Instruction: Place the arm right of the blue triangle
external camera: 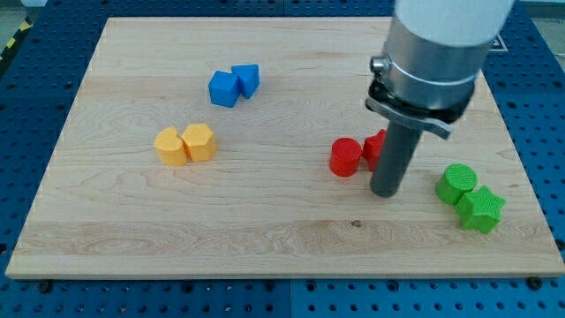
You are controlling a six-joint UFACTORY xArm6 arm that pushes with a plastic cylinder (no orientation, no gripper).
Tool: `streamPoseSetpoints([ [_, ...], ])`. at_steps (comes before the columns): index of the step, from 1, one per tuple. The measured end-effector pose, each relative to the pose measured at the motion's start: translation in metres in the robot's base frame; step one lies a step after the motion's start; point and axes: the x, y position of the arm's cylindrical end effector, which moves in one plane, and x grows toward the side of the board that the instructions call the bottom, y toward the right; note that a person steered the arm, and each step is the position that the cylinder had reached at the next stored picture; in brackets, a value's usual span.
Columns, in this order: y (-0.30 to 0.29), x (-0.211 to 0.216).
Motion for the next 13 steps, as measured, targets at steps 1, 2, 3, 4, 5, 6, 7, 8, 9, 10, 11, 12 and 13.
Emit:
streamPoseSetpoints([
  [1,0.014,0.03],
  [2,0.015,0.035],
  [3,0.016,0.035],
  [4,0.017,0.035],
  [5,0.018,0.041],
  [6,0.024,0.041],
  [7,0.023,0.041],
  [8,-0.006,0.043],
  [9,-0.041,0.055],
  [10,-0.043,0.055],
  [11,-0.043,0.055],
  [12,-0.043,0.073],
  [13,-0.043,0.083],
])
